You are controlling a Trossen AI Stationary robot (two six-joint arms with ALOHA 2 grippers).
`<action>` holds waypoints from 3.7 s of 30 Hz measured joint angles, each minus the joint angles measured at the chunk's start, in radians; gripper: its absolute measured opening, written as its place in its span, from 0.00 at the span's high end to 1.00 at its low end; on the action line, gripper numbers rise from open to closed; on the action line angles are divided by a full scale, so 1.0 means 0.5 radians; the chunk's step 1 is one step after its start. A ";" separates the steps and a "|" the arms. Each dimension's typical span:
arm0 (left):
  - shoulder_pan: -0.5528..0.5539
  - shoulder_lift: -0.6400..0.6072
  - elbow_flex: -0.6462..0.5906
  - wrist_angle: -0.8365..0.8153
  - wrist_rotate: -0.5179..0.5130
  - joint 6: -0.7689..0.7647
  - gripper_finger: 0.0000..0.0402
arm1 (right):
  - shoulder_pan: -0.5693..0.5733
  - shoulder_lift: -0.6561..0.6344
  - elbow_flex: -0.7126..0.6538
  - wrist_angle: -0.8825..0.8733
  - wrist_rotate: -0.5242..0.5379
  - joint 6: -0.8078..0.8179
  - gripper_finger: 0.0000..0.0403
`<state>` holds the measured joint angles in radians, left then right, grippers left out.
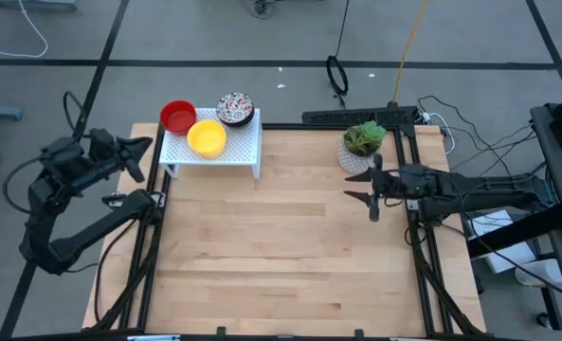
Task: Pick & Place Mini bowls
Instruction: Return to Home Position
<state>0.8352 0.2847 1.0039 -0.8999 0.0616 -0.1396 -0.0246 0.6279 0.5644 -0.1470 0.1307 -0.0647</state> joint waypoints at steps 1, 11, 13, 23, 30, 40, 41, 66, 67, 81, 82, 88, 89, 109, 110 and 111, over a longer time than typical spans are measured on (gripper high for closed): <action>0.000 -0.011 -0.002 -0.032 0.000 0.002 0.91 | 0.000 0.000 0.000 -0.024 0.000 0.001 0.60; 0.000 -0.198 -0.388 0.046 0.002 -0.062 0.91 | 0.000 -0.022 -0.100 -0.014 -0.002 0.106 0.60; 0.000 -0.231 -0.512 0.167 0.034 -0.112 0.91 | 0.000 -0.040 -0.167 0.054 -0.002 0.106 0.60; 0.000 -0.258 -0.985 1.103 0.446 -0.337 0.91 | 0.000 -0.213 -0.554 0.508 -0.002 0.159 0.60; 0.000 -0.258 -1.262 1.491 0.509 -0.393 0.91 | 0.000 -0.323 -0.838 0.944 -0.002 0.159 0.60; -0.053 -0.258 -1.569 1.795 0.563 -0.321 0.91 | 0.001 -0.374 -0.995 1.155 -0.002 0.160 0.60; -0.075 -0.258 -1.601 1.824 0.609 -0.288 0.91 | 0.001 -0.374 -0.999 1.156 -0.002 0.160 0.60; -0.669 -0.256 -1.979 1.997 0.507 0.014 0.91 | 0.001 -0.372 -1.011 1.100 0.108 0.159 0.60; -0.681 -0.256 -1.979 1.989 0.492 0.013 0.91 | 0.001 -0.372 -1.011 1.093 0.105 0.159 0.60; -0.735 -0.256 -1.979 1.996 0.483 -0.054 0.91 | 0.001 -0.372 -1.012 0.990 0.103 0.137 0.60; -0.735 -0.256 -1.979 1.992 0.483 -0.060 0.91 | -0.002 -0.373 -1.012 0.991 0.103 0.133 0.60; -0.734 -0.256 -1.978 1.952 0.483 -0.200 0.91 | -0.002 -0.372 -1.012 0.993 0.109 0.154 0.60; -0.734 -0.256 -1.978 1.953 0.483 -0.200 0.91 | -0.002 -0.373 -1.012 0.993 0.110 0.167 0.60; -0.733 -0.256 -1.978 1.955 0.483 -0.203 0.91 | -0.002 -0.372 -1.013 0.992 0.104 -0.002 0.60; -0.733 -0.256 -1.978 1.955 0.483 -0.202 0.91 | -0.002 -0.372 -1.013 0.993 0.104 -0.002 0.60; -0.733 -0.256 -1.978 1.956 0.483 -0.202 0.91 | -0.002 -0.372 -1.013 0.993 0.104 -0.001 0.60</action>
<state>0.4686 0.1570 0.0147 0.0780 0.3031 -0.2404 -0.0254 0.4417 0.0578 0.3492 0.1829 -0.0653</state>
